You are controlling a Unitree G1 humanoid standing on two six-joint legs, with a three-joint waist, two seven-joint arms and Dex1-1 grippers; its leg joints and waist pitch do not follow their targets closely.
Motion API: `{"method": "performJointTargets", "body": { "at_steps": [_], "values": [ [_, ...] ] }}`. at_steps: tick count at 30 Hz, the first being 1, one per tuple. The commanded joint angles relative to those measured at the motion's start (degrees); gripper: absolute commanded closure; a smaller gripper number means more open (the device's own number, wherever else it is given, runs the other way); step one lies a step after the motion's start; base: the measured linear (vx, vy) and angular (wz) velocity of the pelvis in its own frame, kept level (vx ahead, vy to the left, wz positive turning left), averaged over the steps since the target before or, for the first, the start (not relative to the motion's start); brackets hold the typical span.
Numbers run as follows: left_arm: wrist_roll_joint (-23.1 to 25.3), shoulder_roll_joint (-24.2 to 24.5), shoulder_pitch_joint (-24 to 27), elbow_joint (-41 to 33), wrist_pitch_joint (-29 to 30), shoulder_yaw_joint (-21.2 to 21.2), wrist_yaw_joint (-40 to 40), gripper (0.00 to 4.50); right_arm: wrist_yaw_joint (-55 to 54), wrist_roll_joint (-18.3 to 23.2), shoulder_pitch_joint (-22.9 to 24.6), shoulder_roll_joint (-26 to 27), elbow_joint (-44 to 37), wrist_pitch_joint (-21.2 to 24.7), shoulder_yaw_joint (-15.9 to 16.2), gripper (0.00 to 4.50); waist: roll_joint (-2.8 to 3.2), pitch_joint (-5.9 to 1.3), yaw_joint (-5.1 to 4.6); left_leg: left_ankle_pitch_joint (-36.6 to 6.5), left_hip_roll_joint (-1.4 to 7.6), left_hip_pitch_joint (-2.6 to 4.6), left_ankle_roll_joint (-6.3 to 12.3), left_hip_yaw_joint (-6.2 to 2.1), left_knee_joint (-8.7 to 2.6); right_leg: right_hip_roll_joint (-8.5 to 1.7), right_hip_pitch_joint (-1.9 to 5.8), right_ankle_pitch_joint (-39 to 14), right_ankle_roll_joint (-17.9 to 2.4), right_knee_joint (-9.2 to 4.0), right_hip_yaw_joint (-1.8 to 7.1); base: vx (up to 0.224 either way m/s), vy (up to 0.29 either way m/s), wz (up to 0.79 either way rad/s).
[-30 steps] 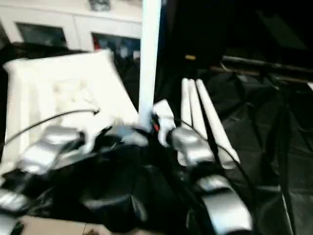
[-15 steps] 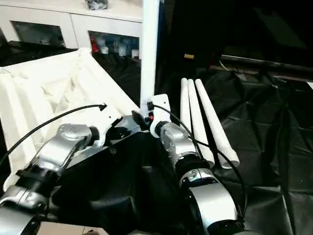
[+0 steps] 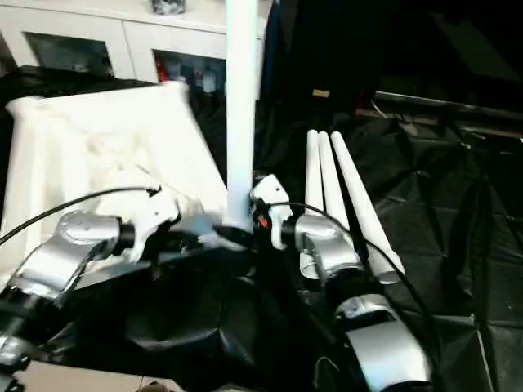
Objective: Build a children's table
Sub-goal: Rotate leg to tighten
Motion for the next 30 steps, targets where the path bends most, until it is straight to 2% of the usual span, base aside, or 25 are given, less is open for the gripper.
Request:
{"method": "performJointTargets", "body": {
  "at_steps": [1, 4, 6, 13, 15, 18, 19, 20, 21, 23, 25, 26, 28, 29, 30],
  "values": [
    [-1.4, -0.5, 0.0, -1.5, -1.6, -1.5, -2.8, 4.5, 4.0, 0.6, 0.8, -0.1, -2.0, 0.8, 1.5, 1.19, 0.77, -3.36, 0.09, -7.9, 1.92, 0.13, 3.41, -0.06, -3.7, -4.34, 3.44, -3.9, -12.9, -4.38, 3.83, 0.0, 0.0, 0.0],
    [-1.4, 0.3, -0.1, -1.0, -2.1, -1.9, -4.3, 4.5, 6.1, 0.7, 1.3, -0.6, -3.4, 1.5, 2.3, 1.39, 0.72, -3.39, 0.21, -7.7, 1.93, 0.03, 2.79, -0.16, -3.78, -4.47, 3.47, -4.7, -12.5, -4.4, 3.84, 0.0, 0.0, 0.0],
    [-1.4, 0.7, -0.1, -0.8, -2.2, -1.8, -4.6, 4.5, 6.9, 0.6, 1.4, -0.5, -3.8, 2.2, 2.5, 1.68, 0.67, -3.41, 0.27, -7.7, 1.93, 0.06, 2.54, -0.19, -3.81, -4.51, 3.46, -5.1, -12.5, -4.39, 3.82, 0.0, 0.0, 0.0],
    [-0.9, 0.5, -0.2, 0.0, -2.5, -1.4, -3.4, 4.5, 5.9, 0.4, 1.9, 0.4, -3.8, 2.9, 2.7, 1.78, 0.56, -3.44, 0.23, -7.2, 1.84, 0.01, 2.37, -0.19, -3.78, -4.52, 3.49, -4.9, -12.3, -4.38, 3.84, 0.0, 0.0, 0.0],
    [-0.9, -1.6, -1.0, 0.7, -1.0, 0.2, 0.5, 4.5, -1.5, -0.2, 1.1, 2.4, -1.1, 3.7, 0.7, 1.78, 0.45, -3.32, 0.1, -7.6, 1.8, 0.02, 1.87, -0.2, -3.88, -4.5, 3.4, -6.0, -12.0, -4.55, 3.89, 0.0, 0.0, 0.0],
    [-0.4, -3.0, -1.9, 1.5, 0.2, 1.0, 3.7, 4.5, -8.4, -1.0, -0.2, 3.6, 1.7, 4.1, -0.5, 1.78, 0.55, -3.15, -0.16, -9.9, 1.8, 0.18, 0.59, -0.34, -4.12, -4.68, 3.28, -11.6, -10.7, -5.13, 3.85, 0.0, 0.0, 0.0],
    [0.0, -4.2, -2.7, 2.0, 1.2, 1.7, 6.4, 4.5, -13.5, -1.1, -1.2, 4.6, 3.8, 4.2, -1.5, 1.78, 0.52, -3.13, -0.3, -10.2, 1.82, 0.17, 0.39, -0.35, -4.15, -4.72, 3.24, -12.5, -10.5, -5.18, 3.87, 0.0, 0.0, 0.0],
    [0.8, -6.7, -4.2, 2.9, 3.5, 3.0, 12.1, 4.5, -23.4, -0.2, -3.3, 6.9, 7.7, 4.9, -4.3, 1.78, 0.62, -2.97, -0.6, -11.3, 1.69, 0.27, -1.0, -0.45, -4.28, -4.76, 3.11, -16.8, -9.5, -5.59, 3.88, 0.0, 0.0, 0.0],
    [1.1, -7.5, -4.7, 3.2, 4.3, 3.4, 14.1, 4.5, -26.5, 0.3, -4.0, 7.7, 8.9, 5.3, -5.3, 1.78, 0.55, -3.07, -0.67, -11.3, 1.71, 0.32, -1.31, -0.48, -4.26, -4.84, 3.06, -17.4, -9.3, -5.62, 3.91, 0.0, 0.0, 0.0],
    [1.5, -9.3, -5.5, 3.5, 6.2, 4.2, 17.6, 4.5, -31.7, 1.3, -5.0, 9.4, 10.7, 6.0, -6.9, 1.78, 0.54, -3.17, -0.64, -10.5, 1.71, 0.29, -1.39, -0.46, -4.19, -4.79, 3.01, -16.4, -8.8, -5.65, 3.91, 0.0, 0.0, 0.0],
    [2.2, -11.1, -6.0, 3.6, 8.0, 4.6, 21.2, 4.5, -36.4, 1.8, -6.0, 11.2, 12.1, 6.7, -8.0, 1.78, 0.54, -3.35, -0.59, -9.1, 1.66, 0.21, -0.79, -0.28, -4.03, -4.65, 3.0, -12.8, -9.2, -5.28, 3.99, 0.0, 0.0, 0.0],
    [2.9, -12.7, -6.4, 3.9, 8.9, 4.7, 23.9, 4.5, -41.0, 1.4, -6.8, 12.6, 13.4, 7.4, -8.5, 1.78, 0.22, -3.54, -0.5, -7.3, 1.62, 0.05, -0.58, -0.24, -3.99, -4.5, 3.17, -9.6, -9.4, -4.9, 3.89, 0.0, 0.0, 0.0],
    [3.2, -14.1, -6.5, 3.9, 9.5, 4.6, 25.6, 4.5, -41.1, 0.1, -6.9, 13.5, 13.6, 6.3, -7.3, 1.78, 0.3, -3.59, -0.44, -6.0, 1.56, -0.08, -0.04, -0.18, -3.89, -4.41, 3.23, -6.4, -9.8, -4.54, 3.85, 0.0, 0.0, 0.0],
    [3.3, -14.3, -6.4, 3.8, 9.5, 4.4, 25.6, 4.5, -41.2, -0.3, -7.0, 13.7, 13.8, 5.8, -7.1, 1.78, 0.13, -3.61, -0.35, -5.3, 1.46, -0.25, 0.49, -0.13, -3.82, -4.43, 3.42, -4.9, -9.8, -4.47, 3.84, 0.0, 0.0, 0.0],
    [3.5, -14.7, -6.3, 3.5, 9.4, 3.9, 25.4, 4.5, -41.1, -0.4, -7.3, 14.2, 14.3, 5.3, -7.2, 1.22, 0.17, -3.67, -0.31, -5.1, 1.45, -0.21, 0.77, -0.1, -3.76, -4.44, 3.41, -4.3, -9.9, -4.36, 3.85, 0.0, 0.0, 0.0]
  ]
}}
